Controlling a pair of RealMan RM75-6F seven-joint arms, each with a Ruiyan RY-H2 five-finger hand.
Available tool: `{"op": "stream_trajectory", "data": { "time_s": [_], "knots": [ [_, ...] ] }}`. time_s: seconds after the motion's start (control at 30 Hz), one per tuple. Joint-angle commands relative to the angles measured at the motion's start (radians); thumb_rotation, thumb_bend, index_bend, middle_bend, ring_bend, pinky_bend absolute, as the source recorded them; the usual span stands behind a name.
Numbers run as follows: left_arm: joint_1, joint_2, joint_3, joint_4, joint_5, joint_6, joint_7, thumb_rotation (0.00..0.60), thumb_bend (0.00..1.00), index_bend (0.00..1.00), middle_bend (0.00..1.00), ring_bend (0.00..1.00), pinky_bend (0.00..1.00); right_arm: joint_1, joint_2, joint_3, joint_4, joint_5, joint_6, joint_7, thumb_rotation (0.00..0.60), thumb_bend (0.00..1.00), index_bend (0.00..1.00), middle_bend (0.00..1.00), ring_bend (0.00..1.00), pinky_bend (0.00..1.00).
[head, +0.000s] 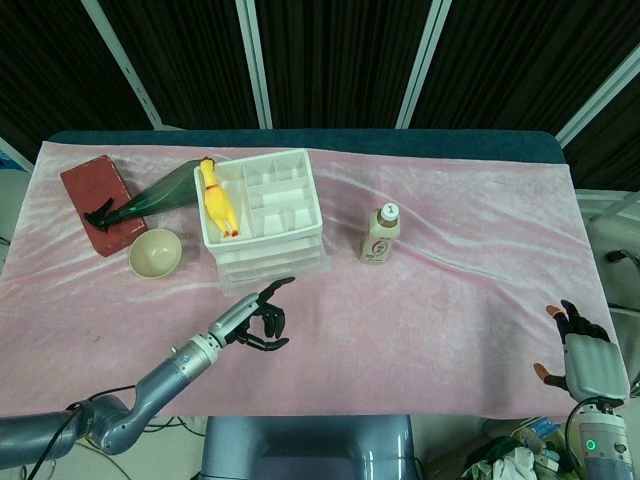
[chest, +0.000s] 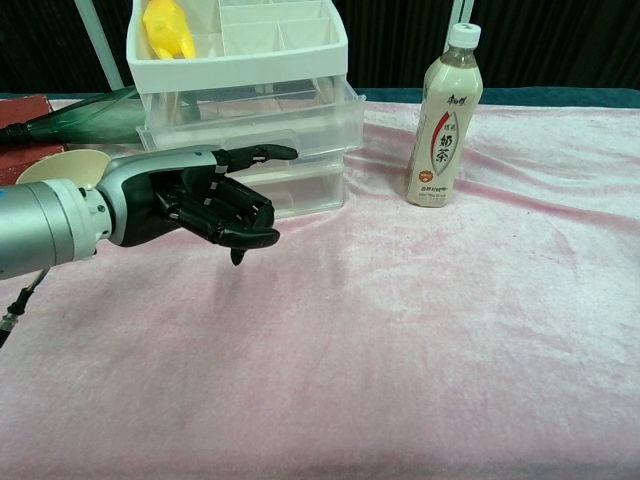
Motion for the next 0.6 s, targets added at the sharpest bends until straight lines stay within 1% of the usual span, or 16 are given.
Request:
{"op": "stream_trajectory", "data": {
  "time_s": [0.03,0.6],
  "knots": [
    [0.006,0.006,0.009,-0.012,0.015,0.011,0.003,0.6,0.3,0.0,0.65,0.6,0.58,0.0,0.0,0.0,0.0,0.0,0.0,-0.001,0.6,0.11,0.18,0.08,0.19,0.21],
    [0.015,0.017,0.056,-0.042,0.062,0.027,0.012,0.6,0.3,0.0,0.65,0.6,0.57,0.0,-0.001,0.0,-0.002,0.005,0.0,-0.002,0.6,0.11,0.18,0.08,0.19,0.21]
  ]
}}
